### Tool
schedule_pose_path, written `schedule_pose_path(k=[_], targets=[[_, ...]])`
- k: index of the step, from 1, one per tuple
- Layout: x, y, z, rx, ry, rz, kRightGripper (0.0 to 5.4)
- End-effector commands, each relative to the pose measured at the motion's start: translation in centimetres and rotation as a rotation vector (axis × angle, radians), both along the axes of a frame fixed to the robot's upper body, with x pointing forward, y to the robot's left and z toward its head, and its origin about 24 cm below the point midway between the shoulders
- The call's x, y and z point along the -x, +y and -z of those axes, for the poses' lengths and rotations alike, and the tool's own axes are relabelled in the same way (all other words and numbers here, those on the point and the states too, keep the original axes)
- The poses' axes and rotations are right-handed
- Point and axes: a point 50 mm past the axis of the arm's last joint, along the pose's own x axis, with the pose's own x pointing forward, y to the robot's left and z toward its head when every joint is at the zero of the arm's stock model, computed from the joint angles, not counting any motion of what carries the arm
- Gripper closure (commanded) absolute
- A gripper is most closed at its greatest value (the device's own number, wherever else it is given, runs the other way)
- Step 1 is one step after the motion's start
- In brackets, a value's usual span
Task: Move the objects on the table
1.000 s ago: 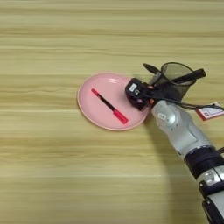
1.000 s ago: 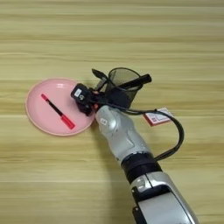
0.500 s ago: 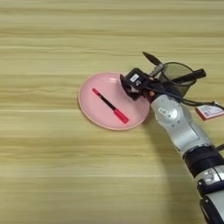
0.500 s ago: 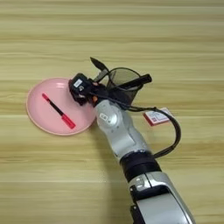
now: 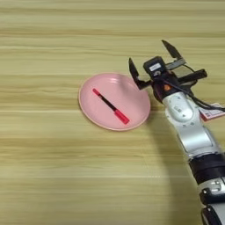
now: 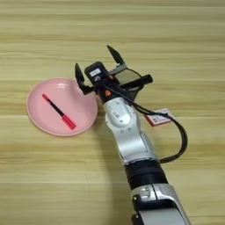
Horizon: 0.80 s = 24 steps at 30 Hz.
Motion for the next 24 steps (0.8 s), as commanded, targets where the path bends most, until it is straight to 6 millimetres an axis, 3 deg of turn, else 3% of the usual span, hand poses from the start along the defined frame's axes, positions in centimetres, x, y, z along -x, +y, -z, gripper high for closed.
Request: schedule_pose_path(k=[1,24], targets=[[0.2,-1.3,-3.2,-0.107,-0.120,0.006,0.02],[2.0,-5.9,-3.2,-0.507,-0.164,0.154,0.02]])
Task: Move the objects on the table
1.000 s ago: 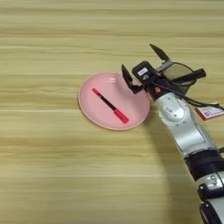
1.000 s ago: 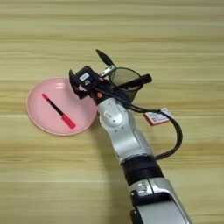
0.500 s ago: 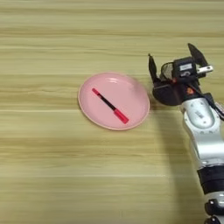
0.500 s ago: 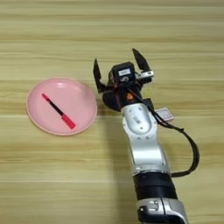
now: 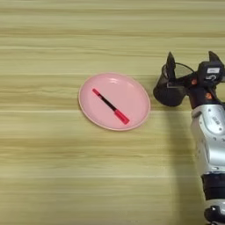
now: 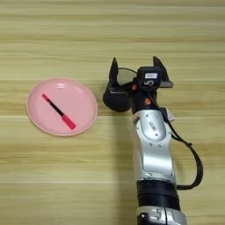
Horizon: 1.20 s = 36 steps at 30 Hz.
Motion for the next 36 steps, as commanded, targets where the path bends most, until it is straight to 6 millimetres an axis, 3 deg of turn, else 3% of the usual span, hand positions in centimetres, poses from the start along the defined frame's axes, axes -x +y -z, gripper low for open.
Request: schedule_pose_path(k=[1,9,36], targets=[[-0.6,-1.0,-3.0,-0.014,-0.122,0.044,0.02],[-0.9,-2.5,-2.0,-0.061,-0.074,0.106,0.02],[-2.1,-2.1,-1.1,-0.218,-0.015,0.019,0.02]])
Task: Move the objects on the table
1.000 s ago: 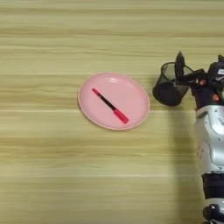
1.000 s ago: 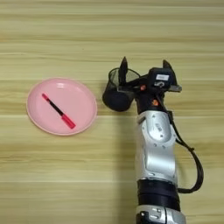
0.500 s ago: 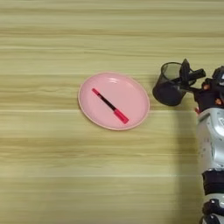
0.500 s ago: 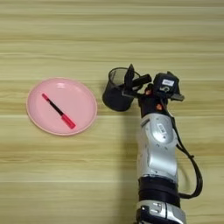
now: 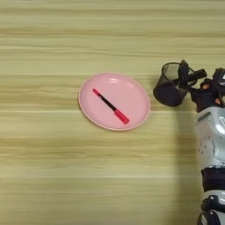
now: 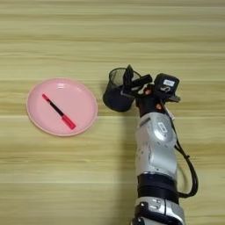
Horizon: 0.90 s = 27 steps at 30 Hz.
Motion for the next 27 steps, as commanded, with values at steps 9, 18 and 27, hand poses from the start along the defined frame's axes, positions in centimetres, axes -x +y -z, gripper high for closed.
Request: schedule_pose_path(k=[9,18,27], targets=[[-1.5,0.5,-3.2,0.027,-0.113,-0.047,0.02],[-1.8,0.5,-2.7,0.025,-0.084,-0.051,0.02],[-1.9,0.4,-2.5,0.022,-0.072,-0.051,0.35]])
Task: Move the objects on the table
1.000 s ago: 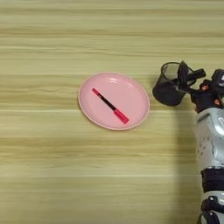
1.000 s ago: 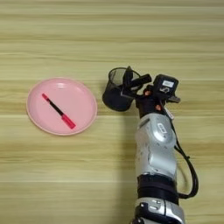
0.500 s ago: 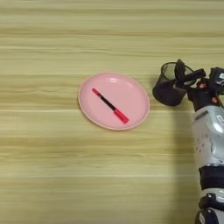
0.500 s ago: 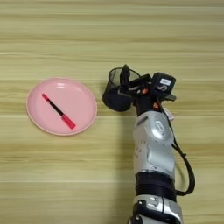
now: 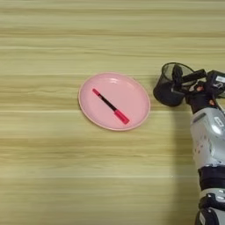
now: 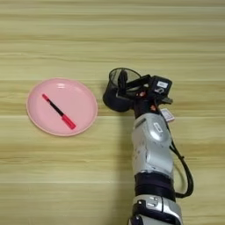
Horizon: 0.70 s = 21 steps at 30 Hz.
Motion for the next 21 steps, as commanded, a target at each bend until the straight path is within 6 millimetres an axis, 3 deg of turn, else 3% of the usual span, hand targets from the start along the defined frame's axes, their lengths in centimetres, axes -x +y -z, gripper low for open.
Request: schedule_pose_path(k=[1,21], targets=[[-1.53,0.00,-3.67,0.049,-0.126,-0.018,0.43],[-1.36,0.27,-4.17,0.080,-0.162,-0.020,2.49]])
